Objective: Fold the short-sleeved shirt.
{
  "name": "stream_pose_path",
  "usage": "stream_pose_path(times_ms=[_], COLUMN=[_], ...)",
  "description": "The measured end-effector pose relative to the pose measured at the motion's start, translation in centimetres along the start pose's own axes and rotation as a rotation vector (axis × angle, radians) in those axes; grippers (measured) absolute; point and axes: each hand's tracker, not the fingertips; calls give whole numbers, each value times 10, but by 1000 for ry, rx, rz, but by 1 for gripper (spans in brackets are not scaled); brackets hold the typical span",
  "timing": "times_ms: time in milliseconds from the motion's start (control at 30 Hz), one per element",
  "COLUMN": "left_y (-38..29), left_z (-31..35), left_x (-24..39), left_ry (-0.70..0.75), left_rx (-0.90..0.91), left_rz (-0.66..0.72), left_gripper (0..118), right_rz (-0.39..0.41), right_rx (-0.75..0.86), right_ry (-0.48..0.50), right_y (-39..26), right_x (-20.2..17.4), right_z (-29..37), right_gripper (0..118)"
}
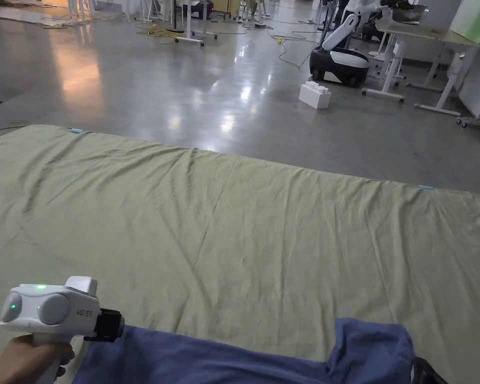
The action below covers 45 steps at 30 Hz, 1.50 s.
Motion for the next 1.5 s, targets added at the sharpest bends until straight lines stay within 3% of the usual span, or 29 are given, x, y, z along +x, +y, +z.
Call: stream_pose_path(times_ms=[167,267,367,400,433,600,667,700,733,800,1000,1167,1300,1367,1400,1433,1500], left_y=[-3,-4,-8,-9,-10,-13,-15,-16,-18,-20,-30,-33,-33,-35,-36,-36,-38], left_z=[-20,-14,-12,-11,-11,4,11,16,21,33,53,57,56,57,57,56,59], left_x=[11,21,27,29,31,32,31,32,32,34,39,37,33,33,32,32,30], left_ry=[59,71,68,60,59,67,63,63,62,59,63,66,71,73,72,73,74], left_rx=[-26,-17,1,3,3,42,61,77,93,103,135,131,129,130,129,130,134], left_rz=[-109,-151,-189,-196,-197,-179,-180,-179,-176,-166,-171,-152,-156,-158,-156,-153,-147], left_gripper=[67,35,24,11,8,6,6,6,6,6,6,6,6,6,6,6,6], right_rz=[3,-12,-28,-35,-70,-99,-119,-113,-111,-92,-106,-92,-67,-60,-61,-64,-64], right_rx=[-49,-85,-143,-183,-232,-463,-569,-596,-638,-677,-807,-854,-824,-812,-806,-802,-791], right_ry=[-8,-9,-16,-17,-7,22,51,58,73,54,96,83,87,91,101,119,111], right_y=[-11,-16,-19,-19,-21,-24,-25,-26,-29,-32,-48,-64,-62,-61,-61,-61,-58], right_x=[5,10,19,23,29,65,77,80,85,88,82,73,70,71,70,71,73], right_z=[-9,-15,-29,-37,-47,-108,-138,-151,-163,-186,-232,-241,-237,-235,-231,-228,-219], right_gripper=[0,0,0,0,0,2,21,43,57,75,85,80,41,37,15,4,3])
